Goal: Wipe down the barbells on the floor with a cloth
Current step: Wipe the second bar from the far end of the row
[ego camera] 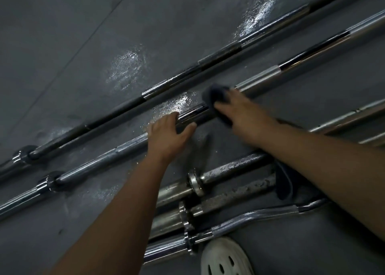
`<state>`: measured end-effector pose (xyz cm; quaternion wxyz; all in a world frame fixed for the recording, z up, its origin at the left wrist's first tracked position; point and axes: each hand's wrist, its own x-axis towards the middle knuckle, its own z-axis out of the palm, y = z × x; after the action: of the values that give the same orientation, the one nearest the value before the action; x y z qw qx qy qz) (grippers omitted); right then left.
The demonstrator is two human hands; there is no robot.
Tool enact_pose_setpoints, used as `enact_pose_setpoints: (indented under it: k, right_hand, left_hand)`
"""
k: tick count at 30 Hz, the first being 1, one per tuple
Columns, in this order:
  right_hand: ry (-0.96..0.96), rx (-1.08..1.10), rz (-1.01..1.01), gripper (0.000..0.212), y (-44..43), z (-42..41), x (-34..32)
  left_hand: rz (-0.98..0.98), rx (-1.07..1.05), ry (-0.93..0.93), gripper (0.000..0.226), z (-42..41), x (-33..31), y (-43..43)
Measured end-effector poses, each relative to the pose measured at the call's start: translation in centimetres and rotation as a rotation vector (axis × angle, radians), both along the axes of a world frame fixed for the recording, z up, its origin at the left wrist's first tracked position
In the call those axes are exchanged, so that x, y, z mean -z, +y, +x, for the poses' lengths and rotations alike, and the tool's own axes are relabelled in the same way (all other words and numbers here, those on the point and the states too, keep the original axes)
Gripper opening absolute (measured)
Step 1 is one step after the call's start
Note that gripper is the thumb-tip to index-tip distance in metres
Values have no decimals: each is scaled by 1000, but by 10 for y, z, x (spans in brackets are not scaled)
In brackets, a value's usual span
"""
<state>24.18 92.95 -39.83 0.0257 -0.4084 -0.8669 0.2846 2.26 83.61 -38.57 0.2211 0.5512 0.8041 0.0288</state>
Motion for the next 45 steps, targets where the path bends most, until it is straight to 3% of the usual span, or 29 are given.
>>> enact_pose_setpoints:
  k: [2, 6, 8, 14, 16, 18, 20, 23, 27, 29, 31, 32, 37, 39, 42, 45]
  right_hand:
    - [6, -67, 27, 66, 2, 7, -5]
    - [-129, 388, 62, 70, 36, 80, -4]
    - [-151, 437, 74, 64, 17, 77, -8]
    - [-64, -90, 7, 58, -56, 9, -22]
    - [-118, 34, 2, 57, -35, 38, -24]
    - [-197, 311, 68, 54, -11, 77, -23]
    - [-260, 425, 76, 51, -10, 85, -22]
    - [-264, 193, 73, 46, -44, 33, -21]
    - [-216, -65, 1, 53, -52, 27, -28]
    - [-287, 71, -51, 58, -26, 62, -28]
    - [-328, 332, -8, 53, -14, 83, -28]
    - [-341, 345, 35, 49, -17, 75, -28]
    - [-150, -129, -83, 42, -76, -16, -40]
    - [-149, -158, -73, 52, -65, -13, -39]
    - [-302, 20, 17, 70, -22, 37, -33]
    - [-356, 343, 49, 65, 11, 76, -39]
  left_hand:
    - [15, 23, -62, 71, -5, -6, -8]
    - [59, 36, -106, 67, 6, -14, -35]
    - [103, 7, -46, 60, 18, -12, -40]
    - [-17, 72, 33, 65, 24, 4, -39]
    - [-16, 115, -24, 66, 25, 3, -55]
    - [12, 83, -110, 65, 25, -1, -70]
    - [56, 8, -146, 53, 27, -2, -73]
    - [133, -55, -172, 28, 43, 7, -52]
    - [164, -23, -169, 32, 47, 19, -52]
    - [226, -28, -221, 33, 37, 22, -68]
    - [236, -37, -226, 35, 31, 23, -69]
    - [226, -47, -200, 36, 30, 27, -63]
    - [208, -10, -44, 41, 25, 28, -43]
    - [222, -15, -23, 46, 17, 28, -31]
    - [212, -52, 53, 60, -1, 23, -12]
    - [263, -107, 77, 56, 0, 25, -16]
